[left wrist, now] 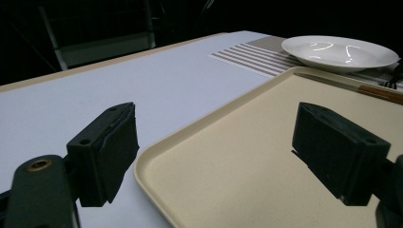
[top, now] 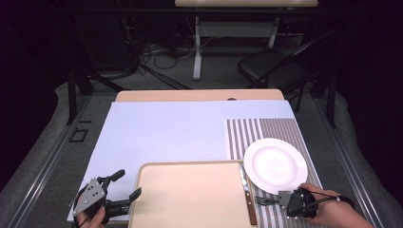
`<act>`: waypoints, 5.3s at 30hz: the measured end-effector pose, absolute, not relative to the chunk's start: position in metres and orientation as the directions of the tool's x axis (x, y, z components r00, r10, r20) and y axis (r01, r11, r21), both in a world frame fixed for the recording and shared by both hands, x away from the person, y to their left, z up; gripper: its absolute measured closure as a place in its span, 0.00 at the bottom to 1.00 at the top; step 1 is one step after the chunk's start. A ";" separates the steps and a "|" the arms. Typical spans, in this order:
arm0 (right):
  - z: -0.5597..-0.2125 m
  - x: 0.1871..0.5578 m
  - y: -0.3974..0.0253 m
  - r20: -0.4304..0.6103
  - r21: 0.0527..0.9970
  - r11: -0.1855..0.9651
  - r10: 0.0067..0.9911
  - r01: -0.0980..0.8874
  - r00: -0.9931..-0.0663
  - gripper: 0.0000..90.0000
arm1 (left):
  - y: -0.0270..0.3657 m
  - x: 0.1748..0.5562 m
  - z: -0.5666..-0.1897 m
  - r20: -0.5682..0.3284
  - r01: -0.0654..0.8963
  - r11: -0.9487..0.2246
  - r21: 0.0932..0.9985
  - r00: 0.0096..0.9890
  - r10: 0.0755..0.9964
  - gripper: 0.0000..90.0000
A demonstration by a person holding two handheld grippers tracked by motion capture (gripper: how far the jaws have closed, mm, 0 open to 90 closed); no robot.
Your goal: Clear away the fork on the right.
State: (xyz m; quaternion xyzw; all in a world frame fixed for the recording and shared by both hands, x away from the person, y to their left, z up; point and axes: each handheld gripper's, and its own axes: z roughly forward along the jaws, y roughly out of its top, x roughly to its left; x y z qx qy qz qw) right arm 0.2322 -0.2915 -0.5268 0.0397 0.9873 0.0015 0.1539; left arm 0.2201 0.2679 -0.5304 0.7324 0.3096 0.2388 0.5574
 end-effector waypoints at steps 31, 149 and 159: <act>-0.504 0.226 -0.301 -0.155 0.334 0.894 0.366 0.300 -0.918 0.86 | 0.268 0.220 -0.530 0.004 0.188 -0.187 0.964 0.692 0.722 0.18; -0.545 0.248 -0.170 0.193 0.624 0.405 0.748 0.668 -0.635 0.86 | 0.270 0.220 -0.530 -0.001 0.186 -0.177 0.967 0.693 0.721 0.17; -0.546 0.247 -0.171 0.175 0.623 0.423 0.745 0.659 -0.644 0.82 | 0.270 0.220 -0.531 -0.004 0.190 -0.177 0.966 0.693 0.721 0.18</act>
